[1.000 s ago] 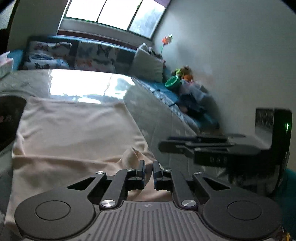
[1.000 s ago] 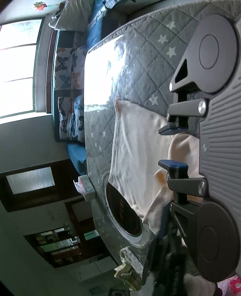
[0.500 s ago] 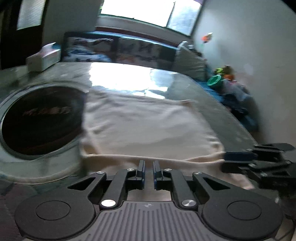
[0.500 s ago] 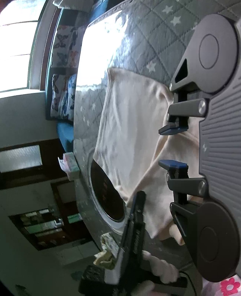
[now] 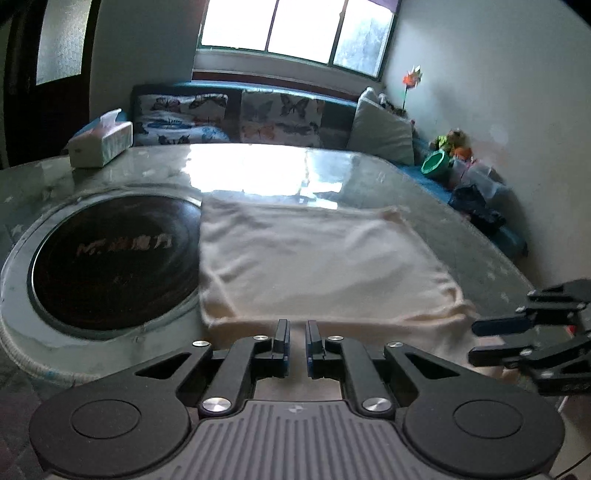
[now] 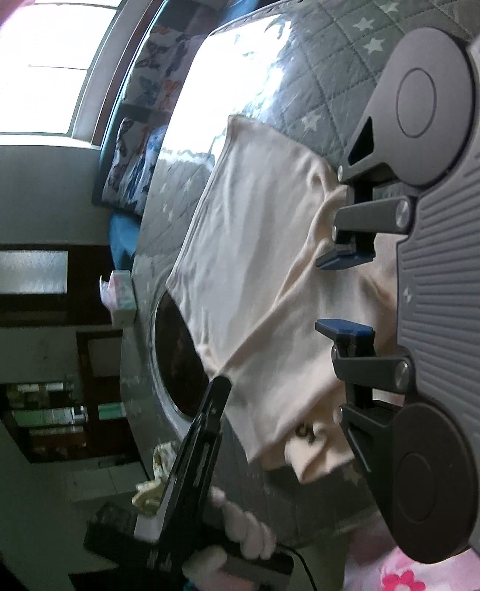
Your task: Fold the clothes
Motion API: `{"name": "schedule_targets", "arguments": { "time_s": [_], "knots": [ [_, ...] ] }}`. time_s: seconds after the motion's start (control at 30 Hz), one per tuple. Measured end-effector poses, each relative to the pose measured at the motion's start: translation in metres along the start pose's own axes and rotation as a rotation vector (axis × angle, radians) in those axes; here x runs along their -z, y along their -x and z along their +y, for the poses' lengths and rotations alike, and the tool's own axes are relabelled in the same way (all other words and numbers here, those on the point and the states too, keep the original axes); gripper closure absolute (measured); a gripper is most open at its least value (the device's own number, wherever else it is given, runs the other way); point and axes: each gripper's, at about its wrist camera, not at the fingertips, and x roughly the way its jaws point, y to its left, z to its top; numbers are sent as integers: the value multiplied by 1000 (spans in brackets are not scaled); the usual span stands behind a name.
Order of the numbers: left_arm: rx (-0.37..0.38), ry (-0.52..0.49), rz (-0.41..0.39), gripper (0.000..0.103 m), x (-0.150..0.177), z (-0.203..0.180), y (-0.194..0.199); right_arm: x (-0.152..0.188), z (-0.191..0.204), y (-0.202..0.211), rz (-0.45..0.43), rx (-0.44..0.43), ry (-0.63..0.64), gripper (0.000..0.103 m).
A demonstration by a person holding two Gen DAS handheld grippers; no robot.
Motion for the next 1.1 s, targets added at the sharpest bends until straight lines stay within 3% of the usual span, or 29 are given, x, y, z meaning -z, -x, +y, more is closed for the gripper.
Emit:
{"name": "schedule_targets", "arguments": {
  "time_s": [0.17, 0.3, 0.47, 0.6, 0.7, 0.77, 0.87, 0.97, 1.1],
  "knots": [
    [-5, -83, 58, 88, 18, -6, 2, 10, 12, -5, 47, -16, 58, 72],
    [1, -175, 57, 85, 23, -13, 22, 10, 19, 3, 43, -3, 99, 72],
    [5, -449, 51, 65, 41, -31, 50, 8, 19, 20, 46, -4, 136, 65],
    [20, -639, 64, 65, 62, -45, 51, 12, 23, 29, 74, -15, 190, 62],
    [42, -724, 47, 65, 73, -53, 46, 16, 28, 32, 98, -24, 238, 59],
    [60, -769, 25, 65, 78, -58, 43, 19, 31, 33, 106, -22, 269, 51],
    [86, -817, -5, 66, 82, -61, 39, 22, 35, 37, 100, -21, 317, 47],
    [112, -803, -23, 91, 81, -60, 35, 25, 40, 36, 92, -29, 358, 43],
    [139, -686, -55, 94, 63, -52, 35, 31, 49, 29, 85, -25, 435, 42]
  ]
}}
